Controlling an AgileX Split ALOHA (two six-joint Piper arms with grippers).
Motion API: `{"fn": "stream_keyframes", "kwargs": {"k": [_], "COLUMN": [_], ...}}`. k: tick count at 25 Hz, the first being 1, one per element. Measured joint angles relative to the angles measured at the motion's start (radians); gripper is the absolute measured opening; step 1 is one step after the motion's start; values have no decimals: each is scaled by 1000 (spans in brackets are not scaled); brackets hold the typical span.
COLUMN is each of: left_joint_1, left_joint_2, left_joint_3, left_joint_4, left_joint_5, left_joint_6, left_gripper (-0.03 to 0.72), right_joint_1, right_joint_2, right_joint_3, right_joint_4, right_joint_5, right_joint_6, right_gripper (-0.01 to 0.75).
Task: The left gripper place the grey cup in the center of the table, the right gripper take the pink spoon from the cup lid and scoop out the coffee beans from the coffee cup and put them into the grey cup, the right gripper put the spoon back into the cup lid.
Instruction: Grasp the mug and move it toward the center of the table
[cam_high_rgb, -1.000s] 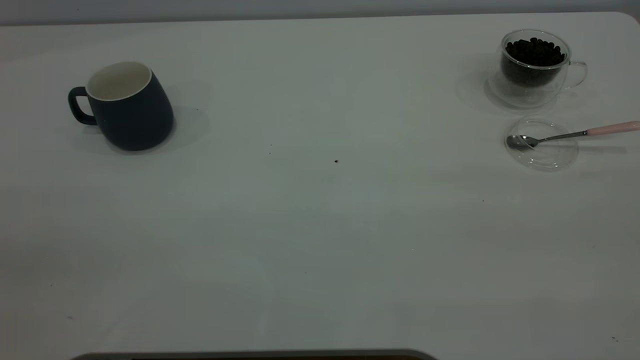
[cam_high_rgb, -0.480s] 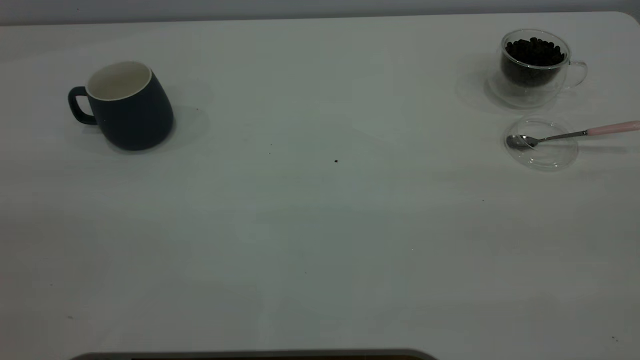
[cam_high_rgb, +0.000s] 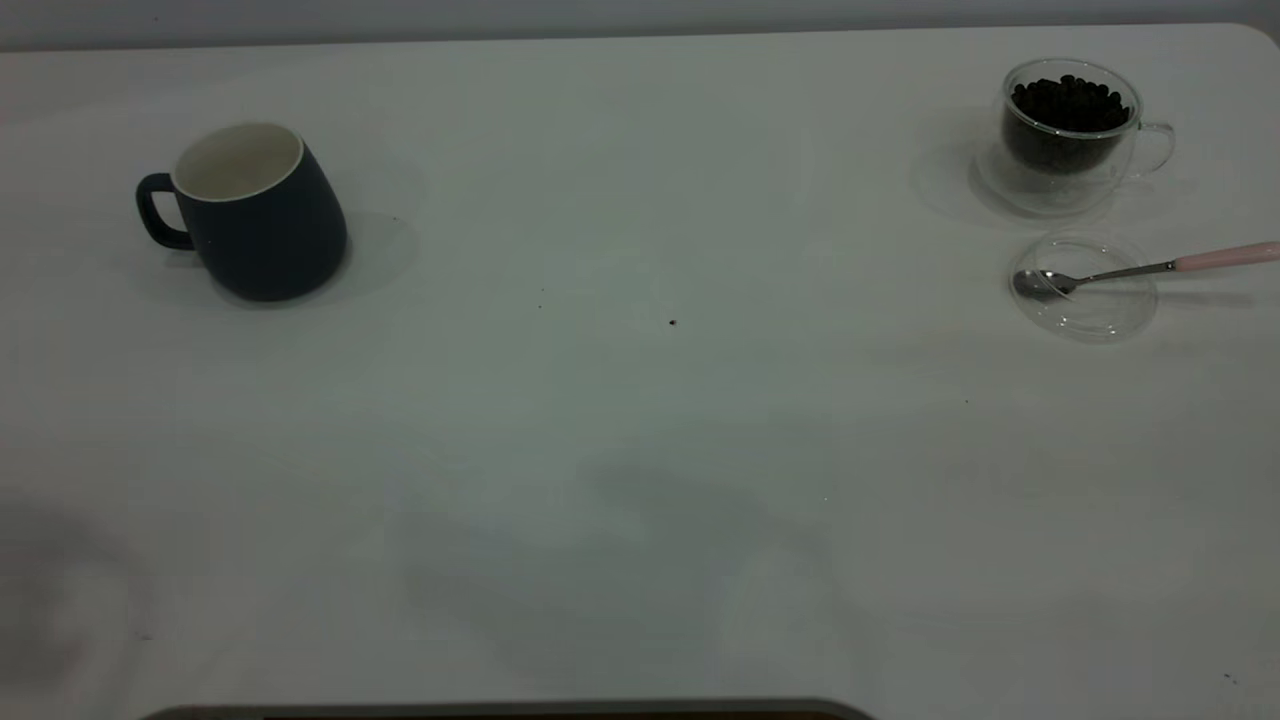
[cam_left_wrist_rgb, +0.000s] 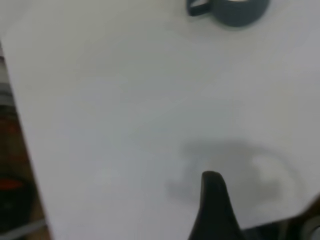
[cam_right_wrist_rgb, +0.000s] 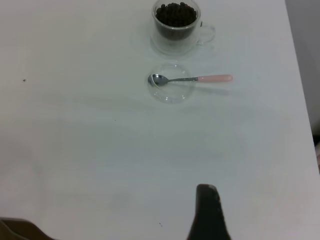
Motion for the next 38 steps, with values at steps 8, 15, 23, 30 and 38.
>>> {"fn": "stream_keyframes", "kwargs": {"k": [8, 15, 23, 30, 38], "left_joint_1": [0, 0, -9, -25, -26], "left_joint_2": [368, 624, 897, 1077, 1165], "left_joint_3": [-151, -223, -324, -380, -404], "left_joint_4": [120, 205, 307, 380, 399], "left_joint_5": [-58, -226, -383, -431, -536], "left_joint_6": [328, 508, 546, 579, 597], "left_gripper": [588, 588, 588, 588, 588], "right_joint_1": [0, 0, 0, 0, 0], "right_joint_2": [0, 0, 0, 0, 0], "right_joint_3": [0, 0, 0, 0, 0], "right_joint_4": [0, 0, 0, 0, 0], "right_joint_5": [0, 0, 0, 0, 0], "right_joint_6": [0, 0, 0, 0, 0], "right_gripper": [588, 588, 588, 588, 588]}}
